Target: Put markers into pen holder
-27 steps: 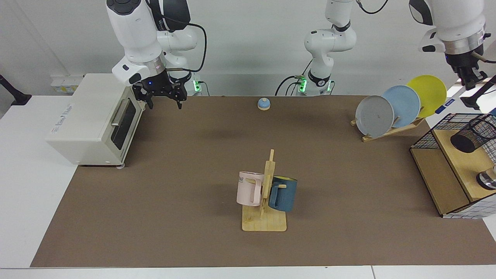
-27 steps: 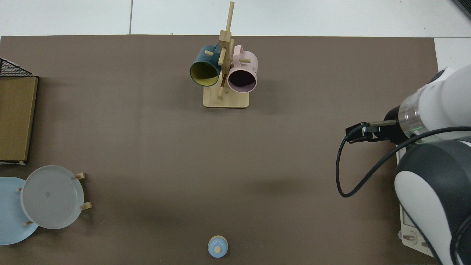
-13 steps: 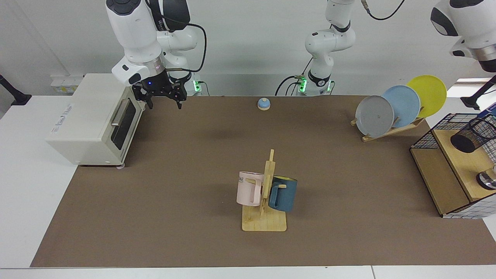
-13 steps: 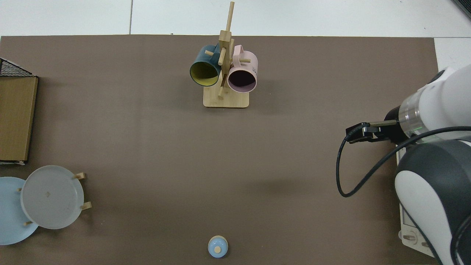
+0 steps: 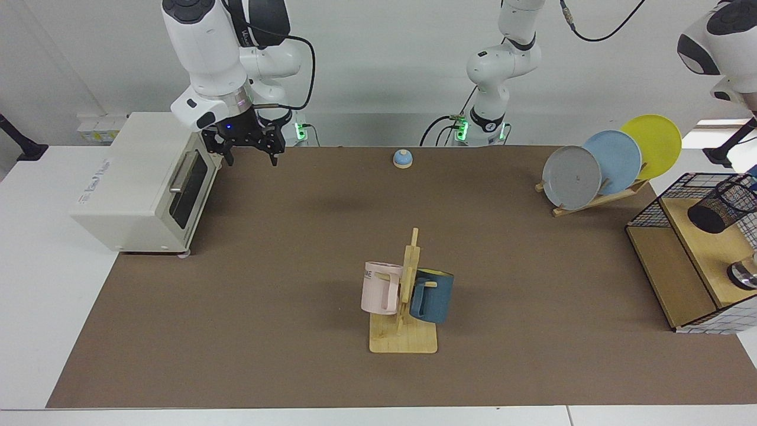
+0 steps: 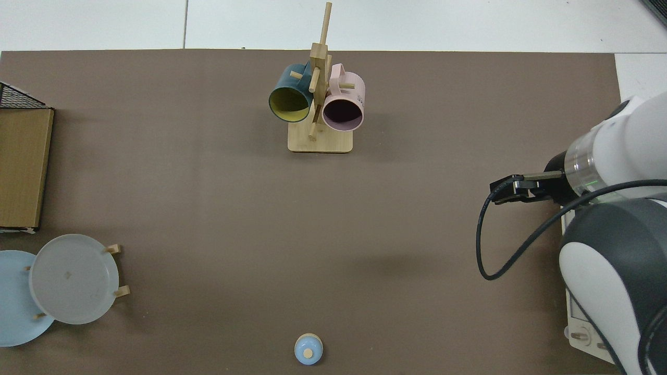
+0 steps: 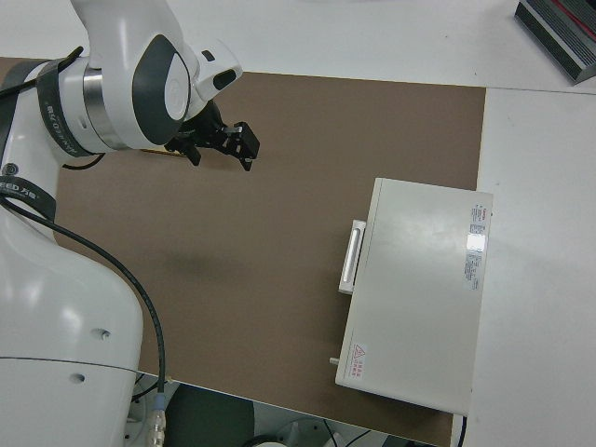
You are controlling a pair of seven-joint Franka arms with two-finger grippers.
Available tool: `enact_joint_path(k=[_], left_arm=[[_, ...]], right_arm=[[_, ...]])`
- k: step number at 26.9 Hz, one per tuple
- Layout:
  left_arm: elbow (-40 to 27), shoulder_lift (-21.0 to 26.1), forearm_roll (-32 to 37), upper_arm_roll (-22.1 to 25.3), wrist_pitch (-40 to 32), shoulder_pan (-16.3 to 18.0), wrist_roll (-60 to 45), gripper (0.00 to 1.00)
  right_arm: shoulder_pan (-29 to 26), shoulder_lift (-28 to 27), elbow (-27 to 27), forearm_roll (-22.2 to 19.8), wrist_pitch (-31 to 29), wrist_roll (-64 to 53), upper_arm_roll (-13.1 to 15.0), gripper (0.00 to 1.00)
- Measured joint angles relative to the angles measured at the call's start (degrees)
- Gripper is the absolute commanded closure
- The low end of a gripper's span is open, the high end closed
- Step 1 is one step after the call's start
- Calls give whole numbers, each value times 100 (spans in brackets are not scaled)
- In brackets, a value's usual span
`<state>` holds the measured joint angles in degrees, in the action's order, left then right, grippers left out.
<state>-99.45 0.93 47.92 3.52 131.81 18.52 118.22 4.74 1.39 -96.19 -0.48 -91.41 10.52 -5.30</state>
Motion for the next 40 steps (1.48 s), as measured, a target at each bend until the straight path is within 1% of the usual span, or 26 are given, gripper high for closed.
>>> enact_joint_path(k=[4,9,12,15,16,17,18,22,26,32,37,40], left_arm=[[-194,10,0,1,318,62,6,100],[-436,95,0,11,799,346,12,100],[-479,148,-4,15,922,439,14,100],[-523,154,-58,15,923,453,14,100],[-538,155,-72,15,920,454,14,85],[-550,155,-80,15,915,454,14,39],[-562,155,-85,15,909,454,14,0],[-584,155,-133,15,881,454,14,0],[-583,154,-329,18,835,458,14,0],[-499,155,-356,4,753,457,14,0],[-204,154,-442,-98,264,433,14,0],[3,154,-668,-220,-157,382,-99,0]], right_arm=[[0,5,-2,0,4,0,0,0],[0,11,-3,0,22,0,-2,0],[0,13,-3,0,31,0,-2,0],[0,13,-4,0,33,0,-2,0],[0,13,-4,0,33,0,-2,0],[0,13,-4,0,33,0,-2,0],[0,13,-5,0,33,0,-2,0],[0,13,-5,0,34,0,-2,0],[0,14,-5,0,34,0,-2,0],[0,14,-5,0,34,0,-2,0],[0,14,-5,0,34,0,-2,0],[0,14,-6,0,34,0,-2,0]])
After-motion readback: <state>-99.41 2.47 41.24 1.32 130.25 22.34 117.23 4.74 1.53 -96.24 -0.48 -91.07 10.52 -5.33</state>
